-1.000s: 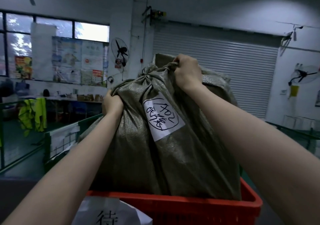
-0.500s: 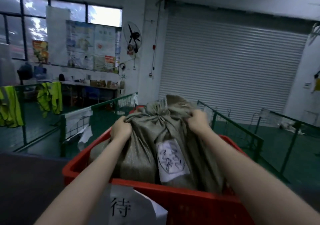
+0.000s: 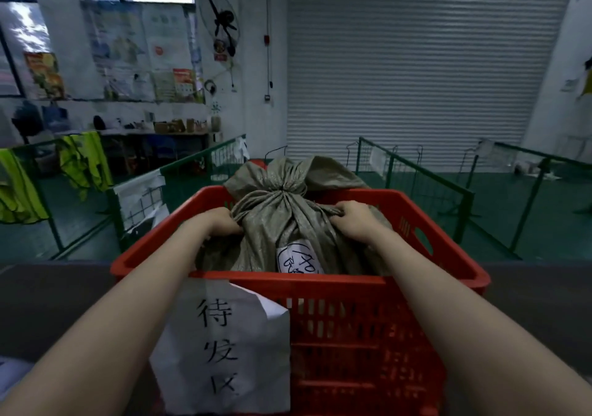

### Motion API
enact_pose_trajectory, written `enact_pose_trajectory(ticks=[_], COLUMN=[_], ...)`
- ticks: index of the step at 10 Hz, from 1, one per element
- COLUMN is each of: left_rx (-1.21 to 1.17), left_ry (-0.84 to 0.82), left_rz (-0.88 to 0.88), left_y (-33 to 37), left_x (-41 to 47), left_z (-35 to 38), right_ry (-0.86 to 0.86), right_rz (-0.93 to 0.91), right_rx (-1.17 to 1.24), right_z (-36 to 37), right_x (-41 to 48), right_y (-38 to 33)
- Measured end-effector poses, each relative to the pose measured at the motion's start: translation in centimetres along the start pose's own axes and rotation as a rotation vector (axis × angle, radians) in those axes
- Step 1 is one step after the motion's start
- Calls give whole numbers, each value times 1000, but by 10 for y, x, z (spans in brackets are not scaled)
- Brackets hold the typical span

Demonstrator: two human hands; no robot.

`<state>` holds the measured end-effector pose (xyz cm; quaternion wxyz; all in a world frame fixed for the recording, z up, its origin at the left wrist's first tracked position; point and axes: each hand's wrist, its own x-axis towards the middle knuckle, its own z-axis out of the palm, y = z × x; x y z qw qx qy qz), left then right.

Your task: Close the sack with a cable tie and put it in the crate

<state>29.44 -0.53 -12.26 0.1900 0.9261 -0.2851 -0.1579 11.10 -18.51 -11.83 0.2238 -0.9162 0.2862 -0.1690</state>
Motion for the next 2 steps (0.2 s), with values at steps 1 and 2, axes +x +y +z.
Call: enact_pose_trajectory(ticks=[1,2], left_rx=[-54,-82], left_ry=[134,235], left_rz=[4,36], left_y=[8,21], left_x=[-11,-31], left_z=[-12,-27], right_ry=[-20,70], right_rz=[-27,-40], right_rx=[-42,45], right_z=[-7,-21], right_x=[-7,-18], right_y=[-5,-11])
